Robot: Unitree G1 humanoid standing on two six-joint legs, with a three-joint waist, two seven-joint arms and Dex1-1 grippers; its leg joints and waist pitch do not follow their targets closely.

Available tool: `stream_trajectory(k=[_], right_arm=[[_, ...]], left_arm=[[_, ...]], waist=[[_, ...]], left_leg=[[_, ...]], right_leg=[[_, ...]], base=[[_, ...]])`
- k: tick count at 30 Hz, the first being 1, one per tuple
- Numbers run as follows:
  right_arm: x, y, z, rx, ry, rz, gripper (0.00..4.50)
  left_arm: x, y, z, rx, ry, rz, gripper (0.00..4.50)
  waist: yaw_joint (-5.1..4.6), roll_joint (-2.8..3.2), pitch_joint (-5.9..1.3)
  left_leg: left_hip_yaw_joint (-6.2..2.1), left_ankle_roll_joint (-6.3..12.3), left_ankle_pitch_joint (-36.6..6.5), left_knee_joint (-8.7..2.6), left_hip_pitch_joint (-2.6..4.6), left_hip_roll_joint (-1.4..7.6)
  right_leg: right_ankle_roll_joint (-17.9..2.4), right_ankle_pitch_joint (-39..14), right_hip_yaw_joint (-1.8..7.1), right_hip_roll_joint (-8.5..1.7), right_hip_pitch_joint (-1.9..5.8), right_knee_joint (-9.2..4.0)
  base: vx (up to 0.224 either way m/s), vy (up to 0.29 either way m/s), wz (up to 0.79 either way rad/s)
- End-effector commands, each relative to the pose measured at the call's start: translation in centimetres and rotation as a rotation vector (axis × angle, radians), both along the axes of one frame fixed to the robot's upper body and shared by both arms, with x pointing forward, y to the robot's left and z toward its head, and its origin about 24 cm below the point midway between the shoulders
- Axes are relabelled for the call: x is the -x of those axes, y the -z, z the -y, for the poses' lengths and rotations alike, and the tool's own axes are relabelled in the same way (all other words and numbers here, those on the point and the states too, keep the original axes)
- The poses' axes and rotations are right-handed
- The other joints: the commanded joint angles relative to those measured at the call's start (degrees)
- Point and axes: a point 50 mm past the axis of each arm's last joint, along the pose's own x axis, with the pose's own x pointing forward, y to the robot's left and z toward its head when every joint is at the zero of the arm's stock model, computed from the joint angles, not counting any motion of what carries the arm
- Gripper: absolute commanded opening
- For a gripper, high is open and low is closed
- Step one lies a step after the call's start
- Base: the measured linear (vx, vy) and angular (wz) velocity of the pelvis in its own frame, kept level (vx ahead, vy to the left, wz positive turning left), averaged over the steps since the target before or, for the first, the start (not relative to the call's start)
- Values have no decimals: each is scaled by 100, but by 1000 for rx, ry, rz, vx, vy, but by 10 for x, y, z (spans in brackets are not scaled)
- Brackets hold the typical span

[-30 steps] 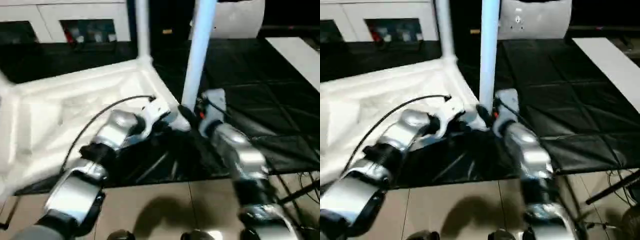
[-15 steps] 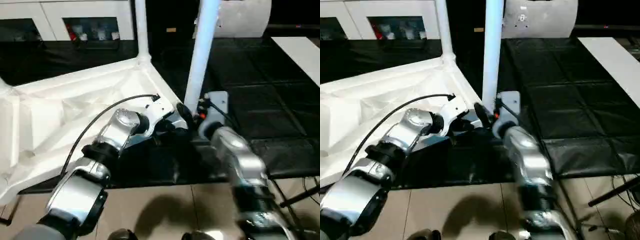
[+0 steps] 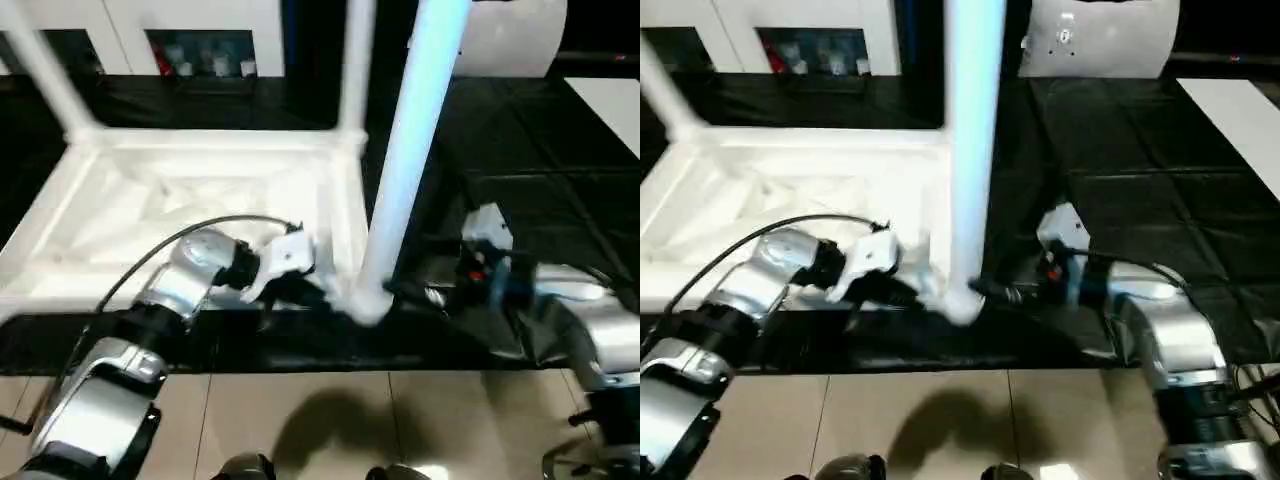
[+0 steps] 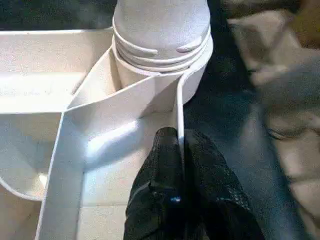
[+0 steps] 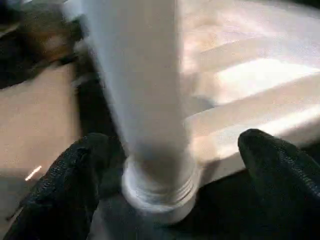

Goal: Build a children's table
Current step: Rotate leg to tighten

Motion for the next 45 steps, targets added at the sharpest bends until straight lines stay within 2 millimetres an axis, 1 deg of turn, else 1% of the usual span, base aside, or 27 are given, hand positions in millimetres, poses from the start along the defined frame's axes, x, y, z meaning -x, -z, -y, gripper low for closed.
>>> stream_trajectory(k=[1,2,3,5,6,9,10,12,13,15,16,18,21,23,26,28,33,36,37,38,39,40,41,42,43,44,45], right_arm=[[3,-5,-2,22,-128,-2,427],[3,-5,-2,32,-159,-13,417],[3,-5,-4,38,-183,-22,417],[3,-5,-5,40,-197,-28,403],[2,-4,-8,43,-224,-37,403],[1,1,-16,46,-257,-43,364],[0,1,-17,46,-260,-43,364],[0,2,-19,44,-263,-43,340],[-2,4,-23,37,-271,-46,329],[-2,4,-25,30,-277,-54,324],[-2,5,-26,27,-284,-59,316],[-2,6,-28,24,-301,-75,290],[-2,6,-28,24,-315,-92,281],[-2,7,-28,24,-319,-94,249],[-1,8,-29,19,-337,-113,238],[3,10,-29,14,-355,-144,212],[8,11,-30,-8,-352,-174,202],[10,11,-36,-75,-281,-191,201],[10,11,-36,-75,-281,-191,201],[9,12,-44,-104,-207,-178,201],[5,14,-51,-122,-141,-156,201],[3,15,-58,-138,-79,-146,201],[0,17,-64,-148,-24,-133,201],[-1,18,-70,-160,22,-123,201],[-2,19,-74,-170,49,-125,201],[-2,19,-76,-172,56,-125,201],[-3,20,-81,-181,91,-122,201]], left_arm=[[12,6,6,-61,154,-44,0],[13,5,6,-67,174,-42,0],[14,4,6,-71,193,-41,0],[14,3,7,-72,203,-40,0],[15,2,8,-75,221,-38,0],[17,1,12,-77,248,-35,0],[17,1,12,-78,253,-35,0],[18,1,13,-79,261,-36,0],[19,1,15,-80,273,-39,0],[20,2,16,-80,277,-41,0],[20,2,16,-80,281,-42,0],[20,2,16,-82,284,-44,0],[20,2,16,-85,282,-43,0],[20,2,15,-86,280,-44,0],[20,2,14,-89,273,-46,0],[19,4,13,-88,248,-52,0],[17,5,14,-70,201,-68,0],[11,5,18,-39,116,-70,0],[11,5,18,-39,116,-70,0],[7,3,23,-25,66,-66,0],[3,0,28,-4,22,-68,0],[-1,-2,32,15,-20,-69,0],[-4,-3,36,31,-55,-73,0],[-7,-4,40,44,-86,-73,0],[-8,-5,41,50,-100,-73,0],[-8,-5,42,52,-106,-72,0],[-11,-6,45,63,-140,-65,0]], waist=[[-9,-65,-364],[5,-61,-369],[-2,-76,-369],[2,-73,-372],[11,-89,-374],[29,-85,-398],[33,-88,-391],[51,-86,-390],[58,-83,-387],[61,-91,-381],[74,-89,-379],[73,-91,-380],[76,-91,-385],[80,-87,-392],[83,-86,-384],[82,-85,-387],[88,-84,-378],[110,-85,-373],[106,-89,-369],[95,-98,-344],[100,-81,-331],[59,-85,-317],[45,-89,-307],[13,-106,-284],[-36,-118,-273],[-85,-129,-255],[-109,-124,-255]], left_leg=[[-62,936,-292,-287,40,324],[-64,965,-214,-280,42,325],[-69,967,-182,-284,39,330],[-69,960,-172,-278,38,332],[-64,963,-145,-272,41,333],[-72,1001,33,-237,22,333],[-64,1006,12,-231,18,328],[-64,977,-57,-227,13,333],[-65,954,-102,-230,10,334],[-67,909,-160,-237,4,329],[-64,886,-212,-237,14,332],[-65,879,-201,-239,7,332],[-70,913,-115,-231,5,327],[-68,934,-81,-222,2,324],[-71,921,-132,-228,-3,324],[-73,918,-111,-228,0,322],[-70,916,-107,-230,2,322],[-70,920,-89,-229,10,327],[-73,895,-144,-238,5,324],[-64,835,-264,-257,4,323],[-71,774,-365,-269,10,328],[-77,620,-546,-298,-3,311],[-82,527,-675,-315,-1,305],[-101,329,-889,-356,3,294],[-114,176,-1028,-374,-7,268],[-138,113,-1079,-404,-45,265],[-133,96,-1097,-410,-44,264]], right_leg=[[-1713,446,298,-386,327,-306],[-1745,539,295,-385,310,-291],[-1754,552,292,-386,313,-287],[-1786,526,292,-391,304,-279],[-1795,543,296,-388,297,-276],[-1851,723,294,-390,284,-225],[-1859,704,294,-385,267,-230],[-1848,595,296,-390,255,-234],[-1839,521,297,-391,254,-237],[-1821,420,296,-391,258,-241],[-1797,364,298,-389,250,-249],[-1790,402,300,-391,252,-244],[-1789,529,296,-382,254,-228],[-1797,605,299,-388,258,-220],[-1786,543,296,-391,261,-231],[-1794,561,296,-383,265,-225],[-1789,559,297,-378,262,-231],[-1790,562,302,-381,251,-236],[-1769,454,301,-391,257,-249],[-1722,224,306,-388,246,-285],[-1698,50,306,-394,237,-301],[-1618,-332,304,-404,243,-342],[-1548,-598,304,-410,239,-379],[-1387,-1142,298,-415,237,-431],[-1198,-1564,301,-420,245,-479],[-1068,-1787,303,-422,270,-496],[-1026,-1820,309,-407,259,-502]], base=[[0,0,0],[0,0,0],[0,0,0],[0,0,0],[0,0,0],[0,0,0],[0,0,0],[0,0,0],[0,0,0],[0,0,0],[0,0,0],[0,0,0],[0,0,0],[0,0,0],[0,0,0],[0,0,0],[0,0,0],[0,0,0],[0,0,0],[0,0,0],[0,0,0],[0,0,0],[0,0,0],[0,0,0],[0,0,0],[0,0,0],[0,0,0]])
